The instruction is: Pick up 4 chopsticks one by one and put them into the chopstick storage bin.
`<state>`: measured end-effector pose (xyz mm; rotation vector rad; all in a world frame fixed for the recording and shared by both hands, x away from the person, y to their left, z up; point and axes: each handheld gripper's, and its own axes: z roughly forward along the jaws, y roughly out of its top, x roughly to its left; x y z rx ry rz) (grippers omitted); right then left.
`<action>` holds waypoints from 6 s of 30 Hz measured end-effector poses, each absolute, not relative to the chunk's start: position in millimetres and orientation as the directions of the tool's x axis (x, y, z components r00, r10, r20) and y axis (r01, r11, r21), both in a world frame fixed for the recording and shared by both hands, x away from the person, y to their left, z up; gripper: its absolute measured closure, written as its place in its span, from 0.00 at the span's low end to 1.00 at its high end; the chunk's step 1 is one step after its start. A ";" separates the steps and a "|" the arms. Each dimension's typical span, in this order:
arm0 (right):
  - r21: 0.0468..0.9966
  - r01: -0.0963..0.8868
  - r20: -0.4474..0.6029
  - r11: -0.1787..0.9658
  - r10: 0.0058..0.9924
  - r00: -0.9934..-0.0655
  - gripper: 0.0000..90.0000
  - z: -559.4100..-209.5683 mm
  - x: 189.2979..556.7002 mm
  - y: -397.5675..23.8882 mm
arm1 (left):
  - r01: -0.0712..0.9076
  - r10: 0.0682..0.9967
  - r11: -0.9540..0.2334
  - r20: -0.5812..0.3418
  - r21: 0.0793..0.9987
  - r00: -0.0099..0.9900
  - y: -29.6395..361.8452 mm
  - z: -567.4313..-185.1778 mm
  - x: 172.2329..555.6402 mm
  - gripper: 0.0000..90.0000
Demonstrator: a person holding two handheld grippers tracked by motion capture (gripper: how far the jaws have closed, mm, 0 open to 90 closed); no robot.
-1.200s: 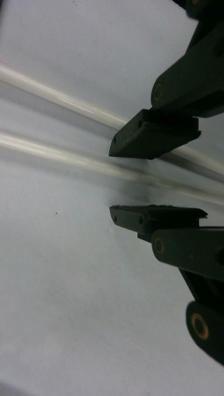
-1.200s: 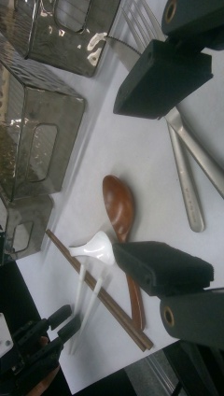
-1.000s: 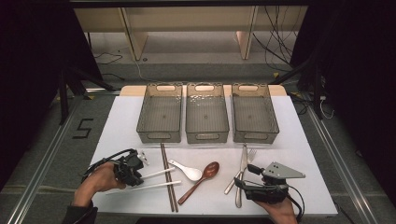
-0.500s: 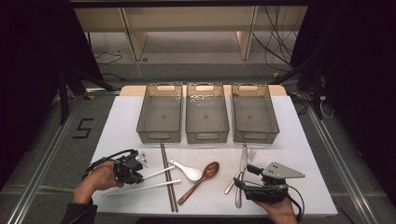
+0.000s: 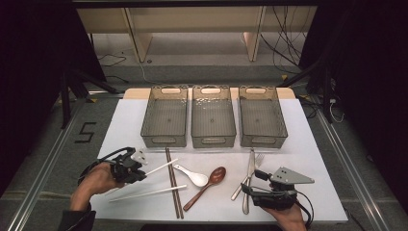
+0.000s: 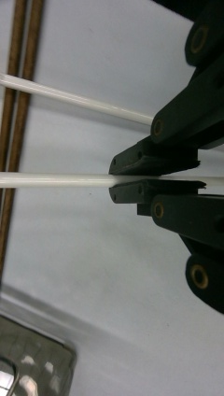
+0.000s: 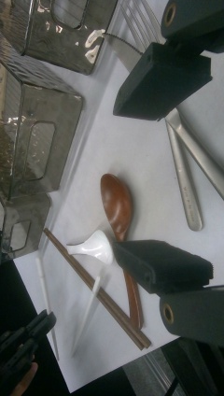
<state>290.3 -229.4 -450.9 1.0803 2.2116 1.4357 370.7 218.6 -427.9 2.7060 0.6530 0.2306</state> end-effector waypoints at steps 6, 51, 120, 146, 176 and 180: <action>0.873 0.436 0.155 0.218 0.723 -0.673 0.33 -451.3 290.8 -229.8 | 0.474 0.562 -0.741 0.053 0.476 0.825 222.5 -413.1 378.2 0.94; 0.869 0.442 0.161 0.222 0.718 -0.677 0.33 -454.3 292.7 -230.8 | 0.423 0.794 -0.423 0.103 0.801 0.599 190.9 -331.0 508.5 0.94; 0.866 0.450 0.167 0.219 0.720 -0.674 0.33 -454.0 292.3 -231.4 | 0.627 0.814 -0.334 -0.120 0.704 0.568 205.2 -374.6 474.3 0.28; 0.874 0.433 0.153 0.222 0.720 -0.677 0.33 -450.2 290.6 -232.9 | 0.578 0.647 -0.667 -0.019 0.470 0.762 192.1 -418.2 376.1 0.23; 0.873 0.430 0.146 0.230 0.718 -0.680 0.33 -449.7 289.9 -232.1 | 0.541 0.546 -0.818 -0.031 0.192 0.837 189.0 -456.8 352.5 0.56; 0.873 0.432 0.148 0.229 0.719 -0.679 0.33 -449.7 290.1 -232.2 | 0.535 0.536 -0.825 -0.047 0.181 0.843 189.5 -459.4 351.9 0.64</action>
